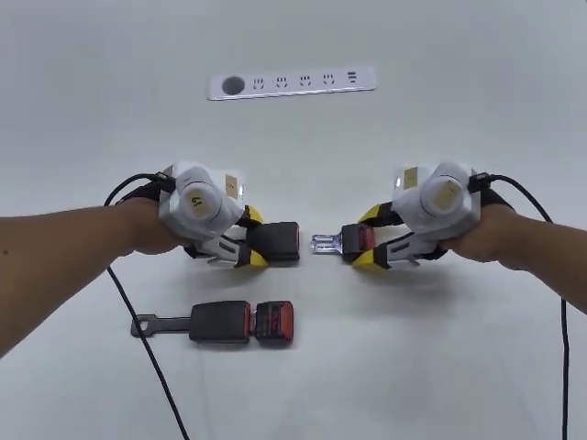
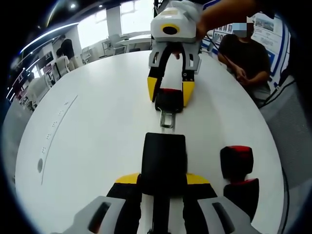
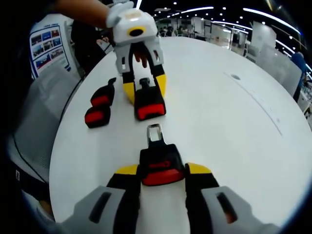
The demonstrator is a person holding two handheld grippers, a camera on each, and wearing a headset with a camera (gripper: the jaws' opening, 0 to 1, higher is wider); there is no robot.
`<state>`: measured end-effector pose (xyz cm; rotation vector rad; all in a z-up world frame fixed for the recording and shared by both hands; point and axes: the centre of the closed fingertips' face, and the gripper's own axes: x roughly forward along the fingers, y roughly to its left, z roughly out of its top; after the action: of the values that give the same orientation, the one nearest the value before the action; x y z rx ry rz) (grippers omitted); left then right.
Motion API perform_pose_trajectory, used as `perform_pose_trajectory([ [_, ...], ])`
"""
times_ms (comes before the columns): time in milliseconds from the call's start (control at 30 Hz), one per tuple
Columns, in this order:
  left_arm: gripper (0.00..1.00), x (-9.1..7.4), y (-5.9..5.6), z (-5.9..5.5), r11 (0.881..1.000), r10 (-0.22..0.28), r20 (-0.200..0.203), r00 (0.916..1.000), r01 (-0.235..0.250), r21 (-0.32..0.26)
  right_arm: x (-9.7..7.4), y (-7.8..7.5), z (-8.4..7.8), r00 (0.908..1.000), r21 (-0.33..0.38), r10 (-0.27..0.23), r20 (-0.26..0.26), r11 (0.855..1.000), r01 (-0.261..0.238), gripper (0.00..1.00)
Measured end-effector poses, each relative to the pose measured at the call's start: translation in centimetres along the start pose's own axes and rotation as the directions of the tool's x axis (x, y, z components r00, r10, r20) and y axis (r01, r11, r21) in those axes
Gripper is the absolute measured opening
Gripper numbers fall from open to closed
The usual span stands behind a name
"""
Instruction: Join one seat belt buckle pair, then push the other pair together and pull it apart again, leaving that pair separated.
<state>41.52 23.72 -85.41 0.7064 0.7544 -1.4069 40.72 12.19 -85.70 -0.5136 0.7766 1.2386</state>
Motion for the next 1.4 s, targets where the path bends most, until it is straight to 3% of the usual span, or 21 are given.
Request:
perform_pose_trajectory([
  [700,0.33,0.0,0.1,-0.1,1.000,-0.007,-0.007,1.0000,0.007,0.004,-4.0,-0.2,-3.9,0.9997,0.049,-0.023,-0.005,0.999,0.023,0.36],
  [1400,0.34,0.1,0.1,-0.3,1.000,-0.008,-0.018,0.9998,0.008,0.004,-6.1,-1.1,-6.2,0.9991,0.114,-0.042,-0.010,0.993,0.043,0.36],
])
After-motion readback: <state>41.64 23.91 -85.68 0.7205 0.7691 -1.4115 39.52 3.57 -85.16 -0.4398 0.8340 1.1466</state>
